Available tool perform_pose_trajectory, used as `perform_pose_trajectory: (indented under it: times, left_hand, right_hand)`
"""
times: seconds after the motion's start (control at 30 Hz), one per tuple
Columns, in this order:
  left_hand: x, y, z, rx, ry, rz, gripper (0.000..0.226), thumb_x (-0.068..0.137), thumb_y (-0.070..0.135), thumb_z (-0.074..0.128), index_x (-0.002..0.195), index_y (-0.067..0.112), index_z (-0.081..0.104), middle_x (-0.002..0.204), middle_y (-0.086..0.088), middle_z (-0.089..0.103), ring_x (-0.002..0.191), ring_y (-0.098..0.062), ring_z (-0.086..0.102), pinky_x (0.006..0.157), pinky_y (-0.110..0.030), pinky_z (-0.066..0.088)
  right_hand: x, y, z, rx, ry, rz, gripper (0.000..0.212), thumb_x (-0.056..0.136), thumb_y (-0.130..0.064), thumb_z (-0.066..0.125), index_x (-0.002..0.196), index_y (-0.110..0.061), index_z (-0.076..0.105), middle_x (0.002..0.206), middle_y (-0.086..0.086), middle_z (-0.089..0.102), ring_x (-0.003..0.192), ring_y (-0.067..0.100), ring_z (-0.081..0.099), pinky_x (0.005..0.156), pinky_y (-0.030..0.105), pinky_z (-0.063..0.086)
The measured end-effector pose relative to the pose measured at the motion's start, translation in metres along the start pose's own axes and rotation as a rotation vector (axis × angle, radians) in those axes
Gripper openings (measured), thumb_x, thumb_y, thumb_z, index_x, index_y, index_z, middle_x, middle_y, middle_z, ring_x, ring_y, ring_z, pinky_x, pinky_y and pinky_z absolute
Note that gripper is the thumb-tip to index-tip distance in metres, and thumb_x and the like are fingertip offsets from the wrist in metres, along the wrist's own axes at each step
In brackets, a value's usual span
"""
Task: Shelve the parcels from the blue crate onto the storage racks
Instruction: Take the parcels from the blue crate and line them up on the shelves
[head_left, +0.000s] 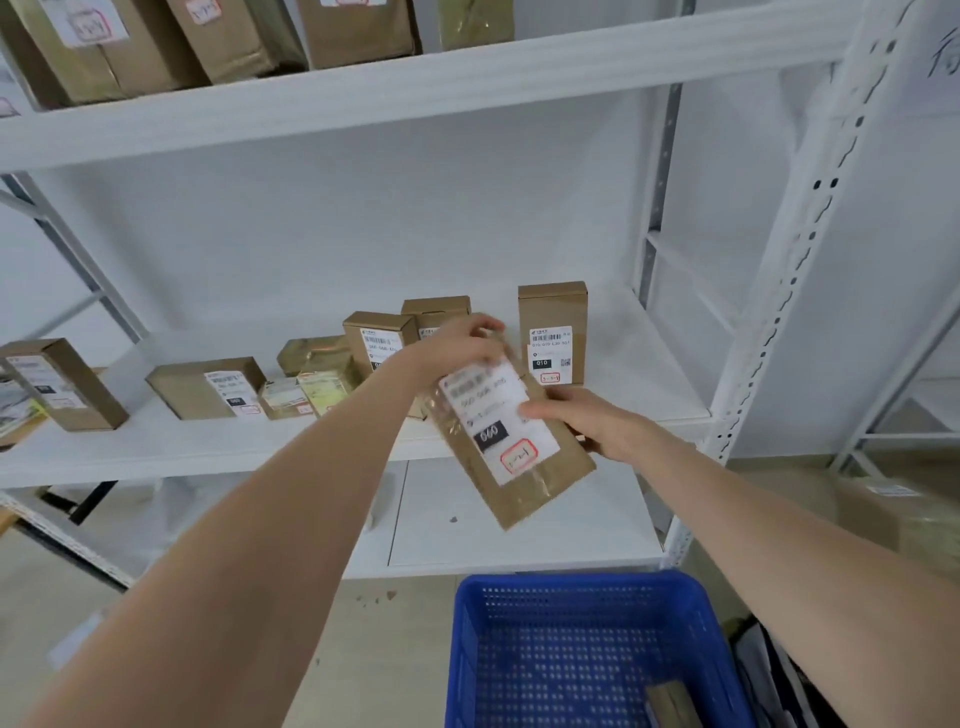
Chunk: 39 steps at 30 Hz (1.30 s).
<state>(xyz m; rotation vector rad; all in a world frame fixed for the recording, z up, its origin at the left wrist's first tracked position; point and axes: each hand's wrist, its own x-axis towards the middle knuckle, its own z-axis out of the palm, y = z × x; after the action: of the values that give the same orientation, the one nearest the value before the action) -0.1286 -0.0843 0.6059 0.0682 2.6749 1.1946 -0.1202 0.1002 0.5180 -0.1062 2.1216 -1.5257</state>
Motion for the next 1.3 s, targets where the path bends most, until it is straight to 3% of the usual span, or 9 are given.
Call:
perform_pose_trajectory:
  times: [0.1,0.23,0.33,0.47,0.83,0.97,1.03,1.17,1.3]
  left_hand:
    - [0.008,-0.019,-0.003,0.016,0.337,-0.024,0.084,0.074,0.037,0.07,0.145,0.022,0.027,0.146,-0.008,0.035,0.127,-0.027,0.045,0.101,-0.041,0.044]
    - [-0.002,-0.047,0.012,-0.418,0.175,-0.195,0.12,0.045,0.065,0.077,0.145,0.024,0.027,0.143,-0.004,0.045,0.128,-0.027,0.046,0.106,-0.054,0.037]
    - [-0.014,-0.058,0.026,-0.524,-0.004,-0.184,0.087,0.067,0.051,0.074,0.142,0.028,0.035,0.129,-0.003,0.058,0.114,-0.025,0.058,0.096,-0.049,0.046]
    - [-0.017,-0.062,0.032,-0.636,-0.052,-0.102,0.046,0.087,0.028,0.064,0.131,0.025,0.051,0.123,-0.004,0.063,0.105,-0.025,0.063,0.088,-0.043,0.054]
    - [-0.024,-0.048,0.011,-0.634,-0.015,-0.002,0.045,0.088,0.03,0.063,0.132,0.025,0.053,0.121,-0.003,0.065,0.106,-0.025,0.063,0.086,-0.04,0.055]
    - [-0.03,-0.044,-0.009,-0.694,0.067,0.021,0.042,0.091,0.024,0.06,0.132,0.023,0.052,0.115,-0.002,0.067,0.097,-0.02,0.065,0.073,-0.036,0.059]
    - [-0.035,-0.044,-0.023,-0.716,0.124,0.028,0.033,0.093,0.022,0.057,0.126,0.023,0.054,0.106,0.003,0.068,0.09,-0.014,0.066,0.067,-0.035,0.06]
    - [-0.049,-0.057,-0.051,-0.693,0.252,0.007,0.04,0.094,0.026,0.056,0.134,0.024,0.048,0.116,0.001,0.066,0.099,-0.018,0.065,0.084,-0.044,0.056]
    - [-0.072,-0.068,-0.078,-0.635,0.434,-0.03,0.03,0.097,0.019,0.05,0.125,0.028,0.049,0.109,0.005,0.063,0.094,-0.018,0.062,0.081,-0.037,0.055]
  right_hand:
    - [0.002,-0.002,-0.002,0.246,0.151,-0.029,0.052,0.077,-0.037,0.074,0.123,-0.023,0.056,0.102,0.003,0.072,0.095,0.025,0.067,0.087,0.044,0.054]
    - [0.001,-0.007,-0.004,0.448,0.243,-0.057,0.044,0.081,-0.033,0.073,0.12,-0.02,0.058,0.099,0.003,0.071,0.089,0.023,0.066,0.082,0.042,0.054]
    - [-0.001,-0.012,-0.005,0.543,0.24,-0.067,0.04,0.082,-0.034,0.071,0.118,-0.019,0.06,0.093,0.002,0.071,0.078,0.021,0.062,0.072,0.036,0.052]
    - [-0.002,-0.015,-0.005,0.577,0.231,-0.084,0.043,0.081,-0.036,0.072,0.118,-0.02,0.061,0.096,0.003,0.071,0.078,0.022,0.062,0.07,0.035,0.052]
    - [-0.004,-0.035,-0.009,0.506,0.218,-0.126,0.047,0.079,-0.045,0.071,0.118,-0.021,0.061,0.112,0.008,0.069,0.1,0.029,0.063,0.093,0.044,0.052]
    - [-0.001,-0.057,-0.002,0.348,0.213,-0.119,0.056,0.074,-0.056,0.071,0.122,-0.031,0.056,0.108,-0.003,0.07,0.101,0.021,0.063,0.095,0.049,0.048]
    - [0.001,-0.069,0.006,0.3,0.131,-0.133,0.059,0.076,-0.051,0.073,0.129,-0.039,0.048,0.115,-0.005,0.066,0.106,0.022,0.062,0.092,0.05,0.05]
    - [0.013,-0.093,0.041,0.388,0.046,-0.186,0.071,0.08,-0.024,0.075,0.138,-0.042,0.037,0.116,-0.003,0.066,0.103,0.023,0.064,0.078,0.044,0.057]
    - [0.027,-0.115,0.081,0.436,-0.012,-0.216,0.074,0.079,-0.017,0.075,0.138,-0.041,0.038,0.119,0.0,0.065,0.104,0.025,0.064,0.086,0.05,0.055]
